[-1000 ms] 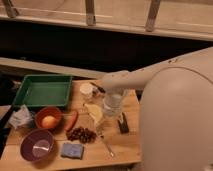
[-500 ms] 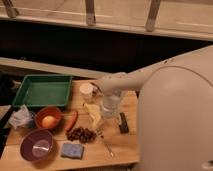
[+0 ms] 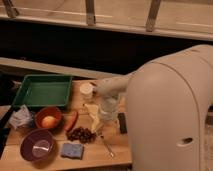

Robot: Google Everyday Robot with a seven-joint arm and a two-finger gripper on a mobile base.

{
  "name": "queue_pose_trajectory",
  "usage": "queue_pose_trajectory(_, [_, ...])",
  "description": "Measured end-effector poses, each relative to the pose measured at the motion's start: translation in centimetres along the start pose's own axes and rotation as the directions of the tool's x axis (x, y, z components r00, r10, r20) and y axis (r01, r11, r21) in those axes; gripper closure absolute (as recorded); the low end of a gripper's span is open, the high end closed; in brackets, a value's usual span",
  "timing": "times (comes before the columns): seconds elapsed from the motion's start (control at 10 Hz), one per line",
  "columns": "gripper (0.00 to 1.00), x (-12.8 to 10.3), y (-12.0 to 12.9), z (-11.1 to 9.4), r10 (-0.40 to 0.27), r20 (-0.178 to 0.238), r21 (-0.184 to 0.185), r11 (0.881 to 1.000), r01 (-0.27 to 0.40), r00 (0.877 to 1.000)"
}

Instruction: Place fork in paper cup

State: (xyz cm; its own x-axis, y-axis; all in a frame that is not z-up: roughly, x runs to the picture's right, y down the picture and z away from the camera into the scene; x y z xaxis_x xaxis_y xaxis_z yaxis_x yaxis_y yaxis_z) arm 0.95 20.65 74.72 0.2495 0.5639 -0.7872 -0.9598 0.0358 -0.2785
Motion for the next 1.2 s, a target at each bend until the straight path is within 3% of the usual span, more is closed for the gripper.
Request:
queue_pose_trajectory(0.4, [0.2, 1.0, 1.0, 2.3, -0.051, -0.069, 0.046, 0.997, 0.055, 0.996])
queue_pose_trajectory(0.8, [0.2, 2.3, 1.4, 5.1, -0.113, -0.128, 0.036, 0.992, 0.118, 0.985])
queue_pose_trajectory(1.2, [0.2, 2.3, 1.4, 5.3, -0.116, -0.129, 0.032, 0.992, 0.121, 0.985])
